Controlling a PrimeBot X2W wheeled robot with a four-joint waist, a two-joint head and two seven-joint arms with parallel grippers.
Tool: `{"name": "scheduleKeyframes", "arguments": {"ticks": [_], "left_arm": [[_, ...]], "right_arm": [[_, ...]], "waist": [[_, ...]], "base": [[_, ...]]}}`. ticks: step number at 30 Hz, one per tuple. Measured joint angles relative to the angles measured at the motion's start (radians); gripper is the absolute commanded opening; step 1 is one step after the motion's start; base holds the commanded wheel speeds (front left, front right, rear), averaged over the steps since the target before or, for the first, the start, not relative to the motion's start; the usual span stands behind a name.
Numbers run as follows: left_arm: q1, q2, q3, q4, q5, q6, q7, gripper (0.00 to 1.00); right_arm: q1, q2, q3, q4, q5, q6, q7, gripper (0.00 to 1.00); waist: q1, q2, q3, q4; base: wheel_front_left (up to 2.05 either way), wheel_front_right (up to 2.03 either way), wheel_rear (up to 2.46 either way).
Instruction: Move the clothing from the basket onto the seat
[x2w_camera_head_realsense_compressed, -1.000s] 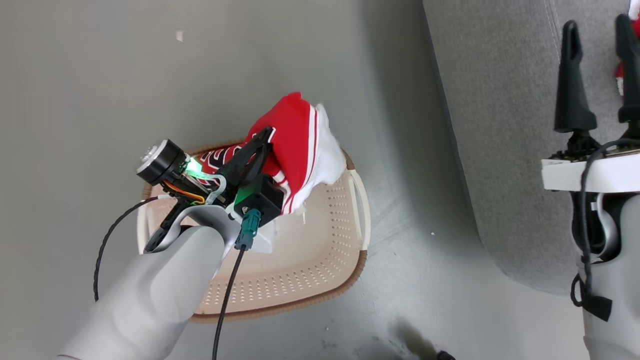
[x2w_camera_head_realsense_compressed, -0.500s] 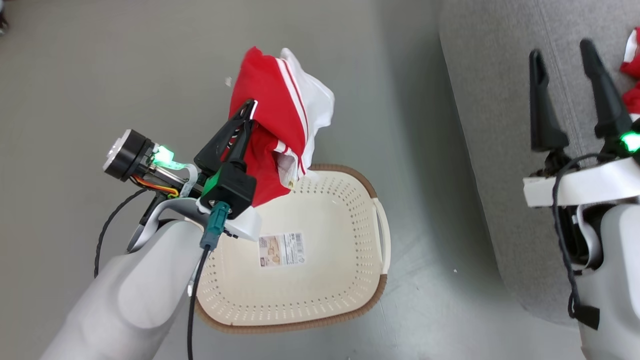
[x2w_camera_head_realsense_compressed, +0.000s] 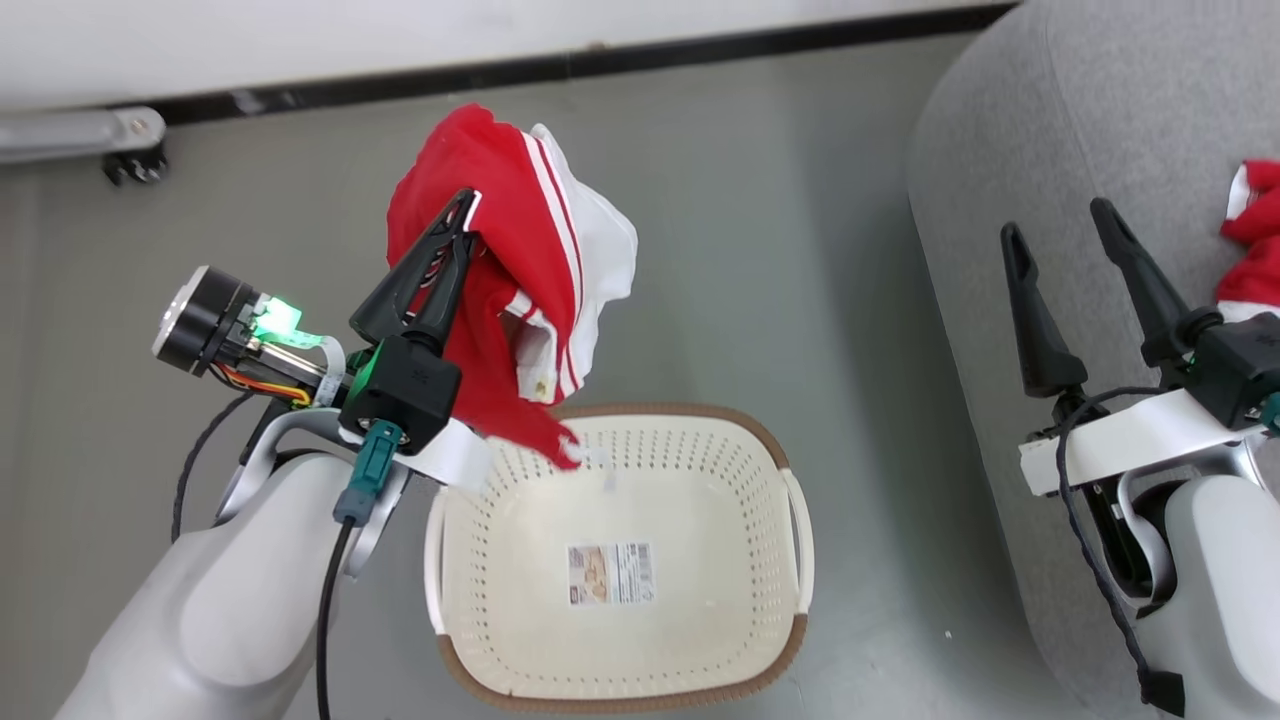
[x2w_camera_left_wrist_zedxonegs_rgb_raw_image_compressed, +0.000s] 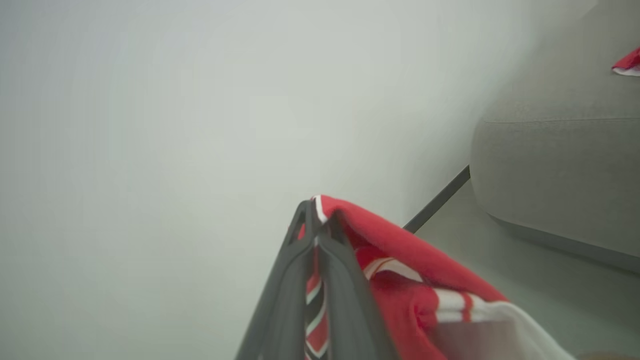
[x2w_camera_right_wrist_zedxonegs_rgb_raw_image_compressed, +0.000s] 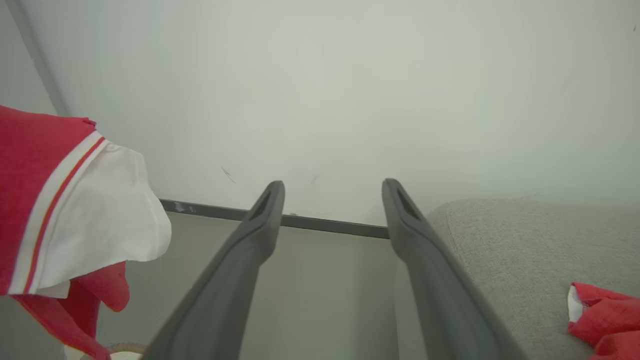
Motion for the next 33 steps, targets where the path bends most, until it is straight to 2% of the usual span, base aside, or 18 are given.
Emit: {"name": "scheduleKeyframes", "arguments": {"ticks": [7, 17, 29, 33], "left_arm": [[0.018, 0.015, 0.007, -0.049, -0.01, -0.014, 0.0, 0.0], [0.021, 0.031, -0.004, -0.082, -0.034, -0.052, -0.001, 0.0], [0.034, -0.001, -0.037, -0.076, -0.056, -0.089, 0.002, 0.0], [0.034, -0.013, -0.051, -0.068, -0.061, -0.101, 0.016, 0.0]], "right_arm": [[0.041, -0.022, 0.043, 0.03, -0.007, 0.0, 0.0, 1.0], [0.086, -0.058, 0.168, 0.065, -0.007, 0.0, 0.0, 1.0], [0.123, -0.082, 0.408, 0.1, 0.041, 0.0, 0.0, 1.0], [0.122, -0.079, 0.525, 0.106, 0.084, 0.0, 0.0, 1.0]], "waist": [[0.0, 0.0, -0.085, 0.026], [0.0, 0.0, -0.199, 0.057], [0.0, 0.0, -0.311, 0.085], [0.0, 0.0, -0.34, 0.092]], "base": [[0.0, 0.0, 0.0], [0.0, 0.0, 0.0], [0.0, 0.0, 0.0], [0.0, 0.0, 0.0]]}}
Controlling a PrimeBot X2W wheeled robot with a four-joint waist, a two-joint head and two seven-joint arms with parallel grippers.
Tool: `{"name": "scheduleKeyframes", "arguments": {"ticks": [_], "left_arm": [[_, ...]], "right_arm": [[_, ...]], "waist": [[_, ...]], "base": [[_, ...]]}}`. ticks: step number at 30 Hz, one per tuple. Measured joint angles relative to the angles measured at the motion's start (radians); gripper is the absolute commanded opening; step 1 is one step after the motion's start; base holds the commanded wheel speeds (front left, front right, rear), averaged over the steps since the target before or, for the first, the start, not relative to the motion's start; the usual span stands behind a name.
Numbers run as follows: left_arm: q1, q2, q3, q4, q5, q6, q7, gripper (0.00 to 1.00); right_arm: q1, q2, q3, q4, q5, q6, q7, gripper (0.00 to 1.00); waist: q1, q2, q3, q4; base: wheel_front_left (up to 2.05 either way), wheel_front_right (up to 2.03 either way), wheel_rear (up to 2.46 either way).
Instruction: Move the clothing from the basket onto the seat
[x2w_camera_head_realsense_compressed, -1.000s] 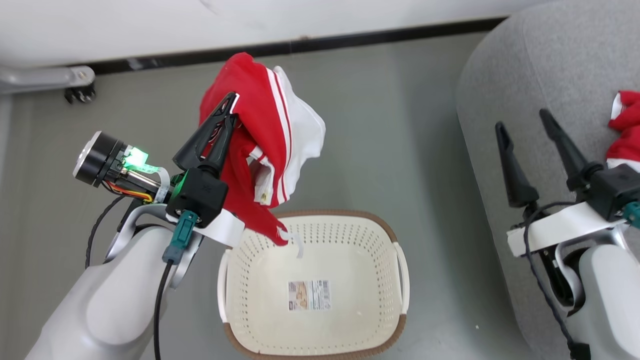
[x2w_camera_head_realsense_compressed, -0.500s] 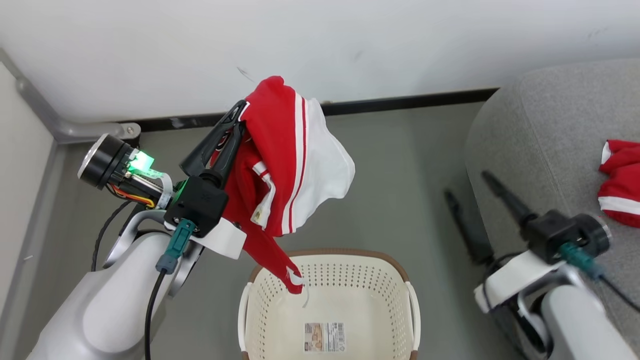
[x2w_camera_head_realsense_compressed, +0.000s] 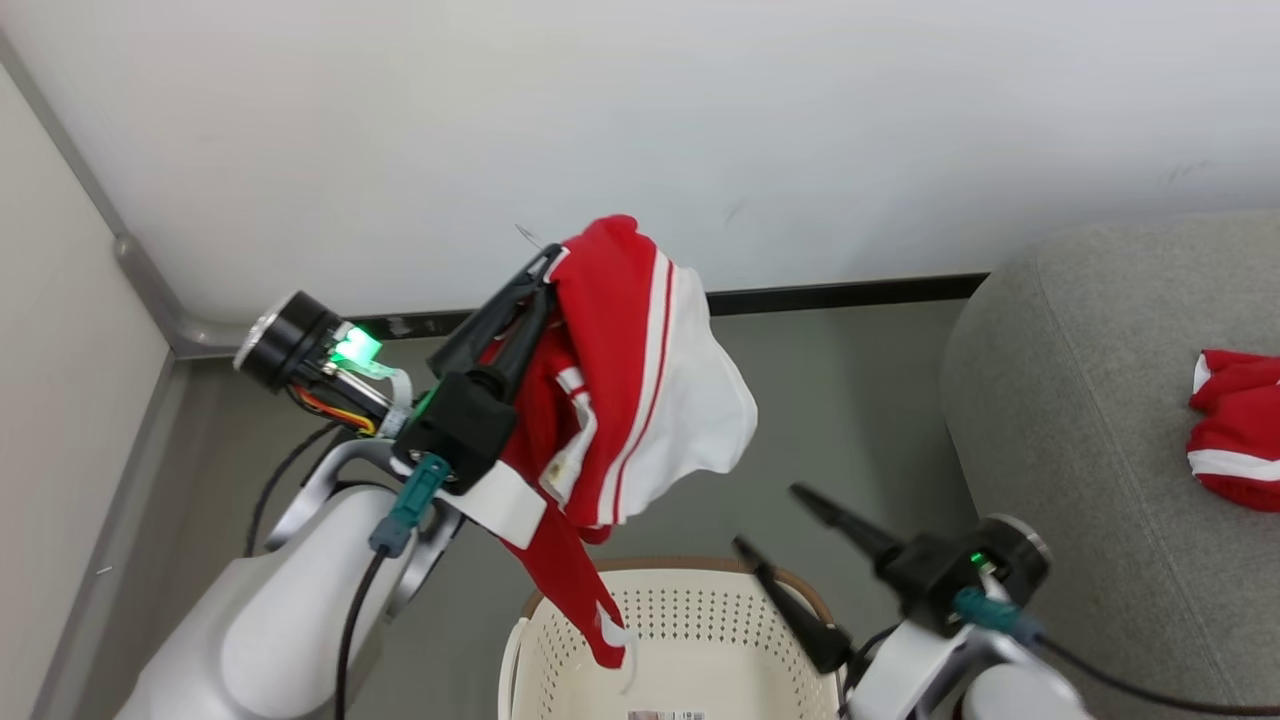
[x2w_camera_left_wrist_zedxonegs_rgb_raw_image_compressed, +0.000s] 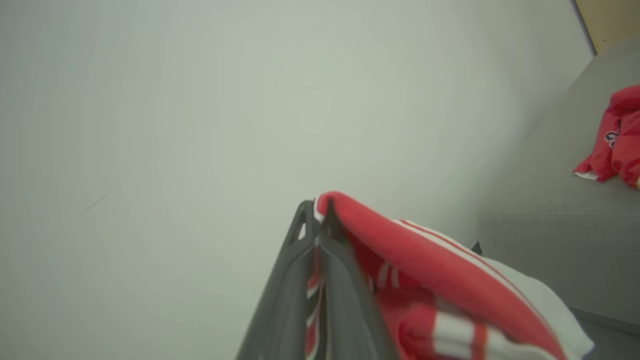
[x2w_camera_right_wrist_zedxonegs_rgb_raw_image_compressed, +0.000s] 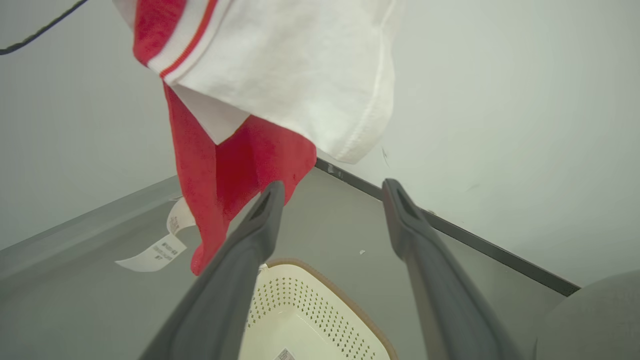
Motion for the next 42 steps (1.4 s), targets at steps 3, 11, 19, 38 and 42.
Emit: {"name": "scheduleKeyframes", "arguments": {"ticks": [3, 11, 19, 38, 42], "left_arm": [[-0.002, -0.021, -0.017, 0.003, 0.0, -0.011, 0.017, 0.0], [-0.024, -0.054, -0.045, 0.019, 0.0, -0.03, 0.052, 0.0], [-0.033, -0.082, -0.073, 0.026, 0.0, -0.04, 0.104, 0.0], [-0.081, -0.145, -0.118, 0.029, 0.002, -0.049, 0.165, 0.0], [-0.082, -0.146, -0.119, 0.029, 0.001, -0.049, 0.173, 0.0]], "right_arm": [[-0.002, 0.005, 0.101, 0.012, 0.035, 0.0, 0.004, 1.0], [-0.011, 0.027, 0.253, 0.044, 0.123, 0.0, 0.015, 1.0], [-0.075, 0.036, 0.272, 0.099, 0.164, 0.0, 0.015, 1.0], [-0.195, 0.097, 0.387, 0.292, 0.235, 0.0, 0.014, 1.0], [-0.231, 0.1, 0.403, 0.324, 0.22, 0.0, 0.013, 0.37]], "waist": [[0.0, 0.0, -0.019, 0.005], [0.0, 0.0, -0.056, 0.017], [0.0, 0.0, -0.073, 0.028], [0.0, 0.0, -0.079, 0.057], [0.0, 0.0, -0.077, 0.063]], "base": [[0.0, 0.0, 0.0], [0.0, 0.0, 0.0], [0.0, 0.0, 0.0], [0.0, 0.0, 0.0], [0.0, 0.0, 0.0]]}}
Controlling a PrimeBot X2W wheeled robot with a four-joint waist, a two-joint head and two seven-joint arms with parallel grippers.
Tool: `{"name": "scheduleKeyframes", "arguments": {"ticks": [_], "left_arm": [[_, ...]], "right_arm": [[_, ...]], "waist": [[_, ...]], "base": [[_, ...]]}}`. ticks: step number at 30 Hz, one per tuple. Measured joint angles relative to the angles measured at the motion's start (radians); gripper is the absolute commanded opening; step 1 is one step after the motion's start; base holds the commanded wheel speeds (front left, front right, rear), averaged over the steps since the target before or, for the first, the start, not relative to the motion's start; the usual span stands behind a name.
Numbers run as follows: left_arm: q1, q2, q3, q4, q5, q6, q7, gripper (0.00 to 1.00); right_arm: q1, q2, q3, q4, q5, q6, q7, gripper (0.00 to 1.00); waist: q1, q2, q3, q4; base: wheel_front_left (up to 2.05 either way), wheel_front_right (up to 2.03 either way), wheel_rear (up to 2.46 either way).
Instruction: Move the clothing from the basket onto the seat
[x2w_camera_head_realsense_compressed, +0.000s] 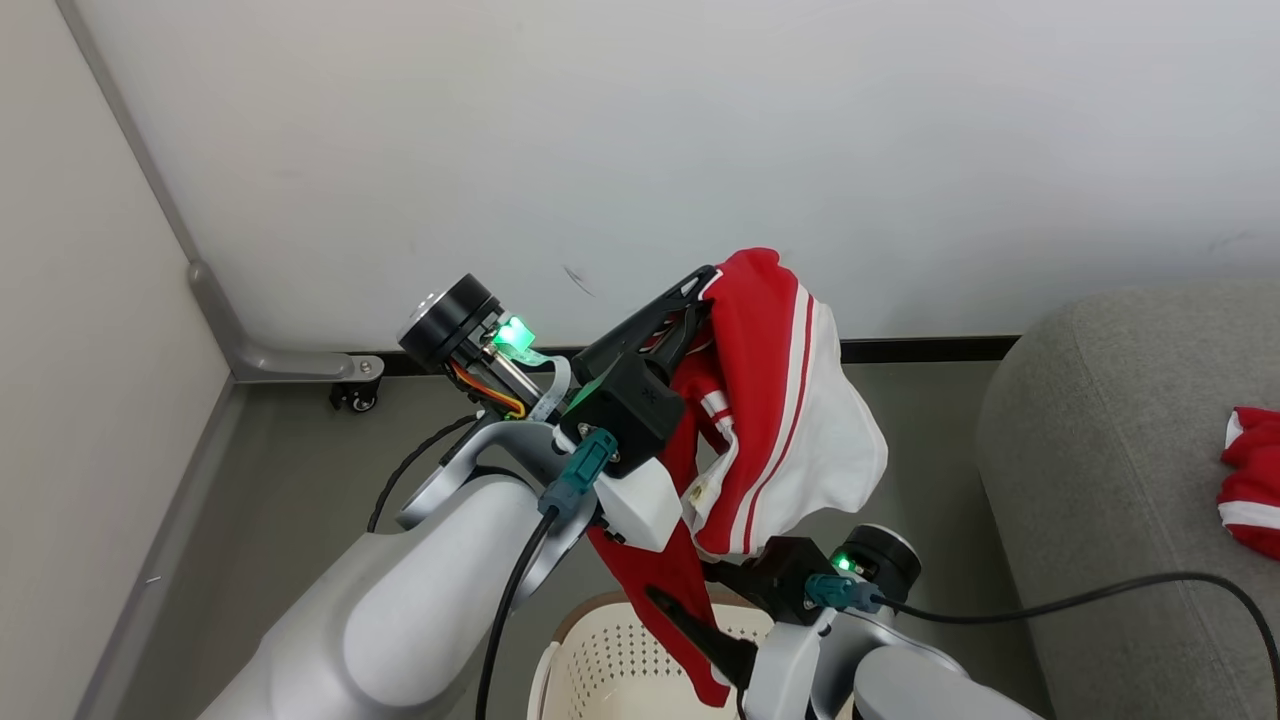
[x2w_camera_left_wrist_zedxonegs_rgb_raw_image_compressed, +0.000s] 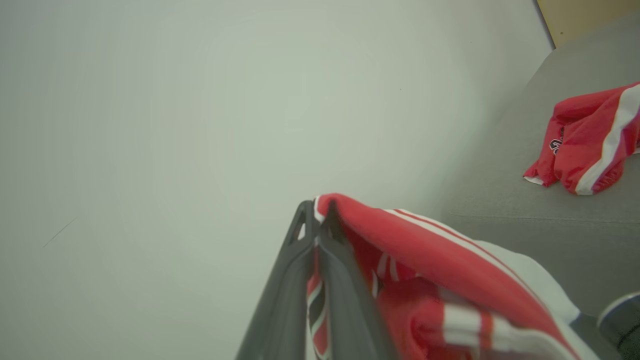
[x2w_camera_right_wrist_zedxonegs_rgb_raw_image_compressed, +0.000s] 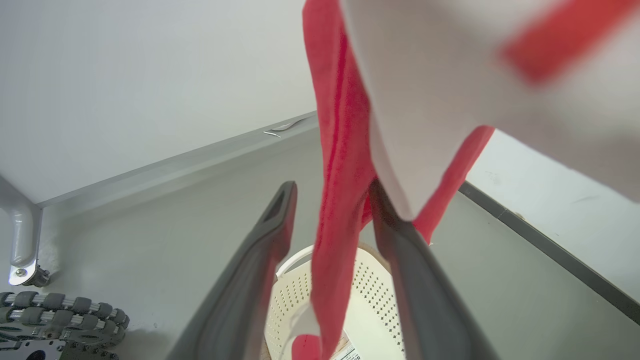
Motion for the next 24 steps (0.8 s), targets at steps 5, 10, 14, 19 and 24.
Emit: {"name": "scheduleKeyframes", "arguments": {"ticks": [5, 10, 14, 19, 24], "left_arm": [[0.0, -0.004, 0.001, 0.001, -0.004, 0.0, 0.0, 0.0], [0.001, 0.003, 0.022, 0.02, -0.012, 0.011, 0.001, 0.0], [0.01, 0.018, 0.046, 0.046, -0.039, 0.019, 0.001, 0.0], [0.058, 0.036, 0.07, 0.08, -0.068, 0.023, 0.0, 0.0], [0.098, 0.04, 0.085, 0.103, -0.107, 0.023, -0.012, 0.0]], "right_arm": [[-0.045, 0.006, -0.001, 0.027, -0.033, 0.0, -0.008, 0.0], [-0.047, 0.01, -0.008, 0.031, -0.033, 0.0, -0.008, 0.0], [-0.046, 0.003, -0.047, 0.02, -0.033, 0.0, -0.008, 0.0], [-0.04, -0.045, -0.153, -0.019, -0.029, 0.0, -0.008, 0.0], [-0.01, -0.086, -0.28, -0.073, -0.029, 0.0, -0.009, 0.0]], "waist": [[0.0, 0.0, 0.004, 0.006], [0.0, 0.0, 0.009, 0.003], [0.0, 0.0, 0.012, -0.006], [0.0, 0.0, 0.017, -0.024], [0.0, 0.0, 0.022, -0.047]], "base": [[0.0, 0.0, 0.0], [0.0, 0.0, 0.0], [0.0, 0.0, 0.0], [0.0, 0.0, 0.0], [0.0, 0.0, 0.0]]}}
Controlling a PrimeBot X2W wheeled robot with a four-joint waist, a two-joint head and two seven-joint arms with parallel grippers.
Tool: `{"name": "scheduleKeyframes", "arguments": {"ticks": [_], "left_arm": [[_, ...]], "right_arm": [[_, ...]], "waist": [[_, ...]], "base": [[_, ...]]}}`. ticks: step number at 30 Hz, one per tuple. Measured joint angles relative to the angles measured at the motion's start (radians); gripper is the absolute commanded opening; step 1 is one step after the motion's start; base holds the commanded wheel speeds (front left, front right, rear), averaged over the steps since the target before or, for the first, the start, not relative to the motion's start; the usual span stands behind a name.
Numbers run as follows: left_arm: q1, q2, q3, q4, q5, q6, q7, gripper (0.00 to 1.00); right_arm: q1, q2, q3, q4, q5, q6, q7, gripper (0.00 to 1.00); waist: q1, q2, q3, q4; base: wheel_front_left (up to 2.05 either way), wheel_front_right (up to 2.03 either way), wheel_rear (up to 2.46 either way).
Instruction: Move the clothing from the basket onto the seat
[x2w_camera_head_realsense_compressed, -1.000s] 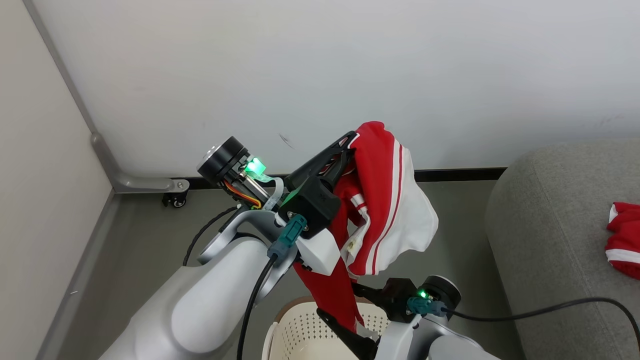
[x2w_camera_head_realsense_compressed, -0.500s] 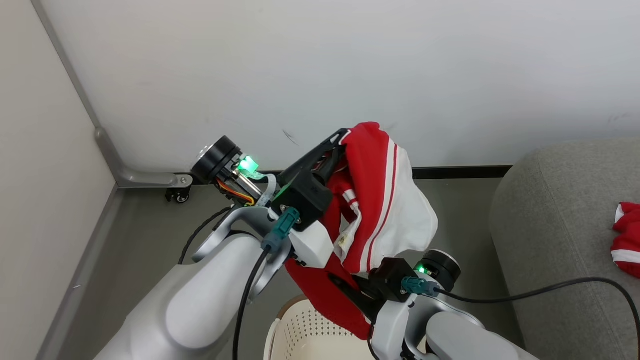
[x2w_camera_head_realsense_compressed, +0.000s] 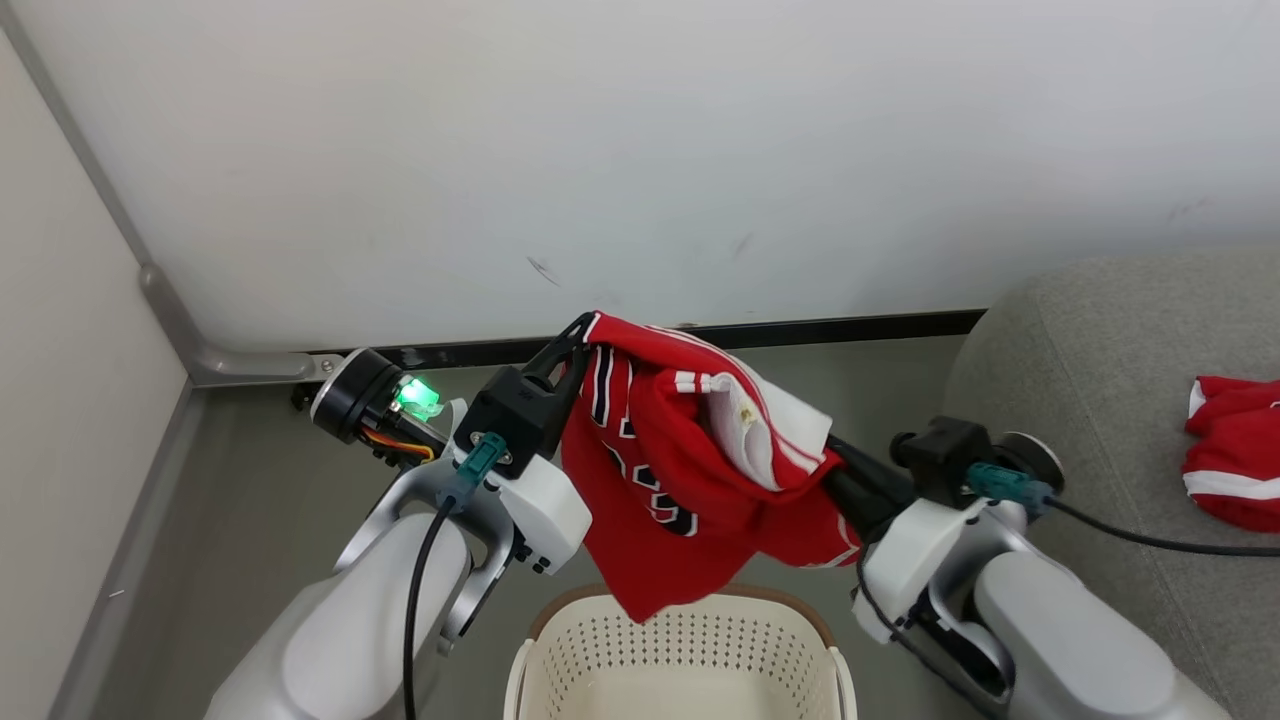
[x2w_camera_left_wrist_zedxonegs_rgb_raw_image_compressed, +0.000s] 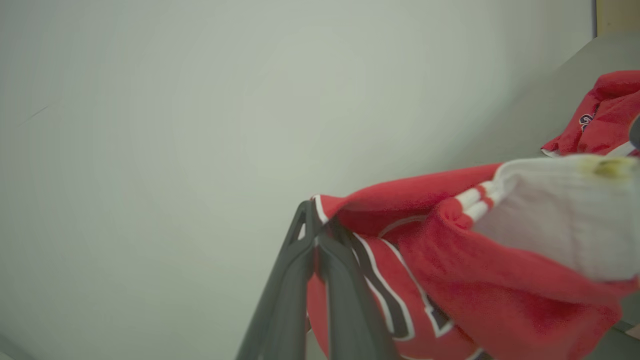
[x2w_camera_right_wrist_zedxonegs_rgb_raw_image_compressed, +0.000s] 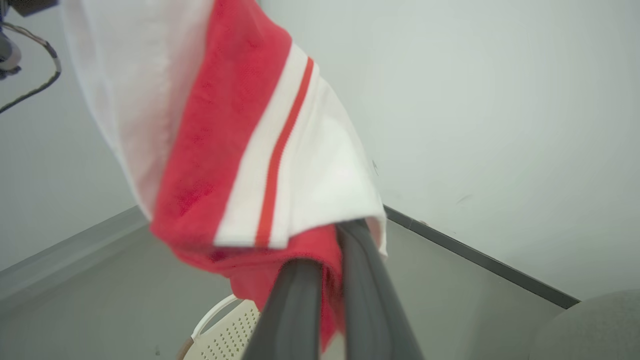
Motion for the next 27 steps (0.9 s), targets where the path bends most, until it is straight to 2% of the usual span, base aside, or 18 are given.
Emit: {"name": "scheduleKeyframes", "arguments": {"ticks": [5, 7, 10, 11, 12, 20, 27], "left_arm": [[0.04, -0.013, 0.023, 0.014, -0.063, -0.004, -0.024, 0.0], [0.057, -0.016, 0.03, 0.019, -0.088, -0.014, -0.033, 0.22], [0.084, -0.039, 0.046, 0.02, -0.149, -0.033, -0.044, 0.41], [0.095, -0.047, 0.049, 0.019, -0.168, -0.039, -0.048, 0.57], [0.103, -0.053, 0.048, 0.018, -0.183, -0.05, -0.052, 1.0], [0.131, -0.067, 0.036, -0.008, -0.268, -0.135, -0.089, 1.0], [0.136, -0.065, 0.014, -0.02, -0.276, -0.153, -0.09, 1.0]], "right_arm": [[0.024, -0.038, -0.138, -0.062, -0.001, 0.0, -0.001, 0.0], [0.03, -0.048, -0.194, -0.084, -0.002, 0.0, -0.001, 0.0], [0.031, -0.06, -0.269, -0.121, -0.005, 0.0, -0.002, 0.0], [0.032, -0.062, -0.29, -0.132, -0.01, 0.0, -0.002, 0.0], [0.034, -0.064, -0.309, -0.14, -0.013, 0.0, -0.002, 0.0], [0.096, -0.099, -0.433, -0.189, -0.052, 0.0, -0.002, 0.0], [0.139, -0.132, -0.547, -0.244, -0.092, 0.0, -0.002, 0.0]], "waist": [[0.0001, 0.0, 0.003, -0.023], [0.0, 0.0, 0.004, -0.031], [0.0, 0.0, 0.003, -0.043], [0.0, 0.0, 0.003, -0.046], [0.0, 0.0, 0.002, -0.049], [0.0, 0.0, -0.005, -0.065], [0.0, 0.0, -0.012, -0.08]], "base": [[0.0, 0.0, 0.0], [0.0, 0.0, 0.0], [0.0, 0.0, 0.0], [0.0, 0.0, 0.0], [0.0, 0.0, 0.0], [0.0, 0.0, 0.0], [0.0, 0.0, 0.0]]}}
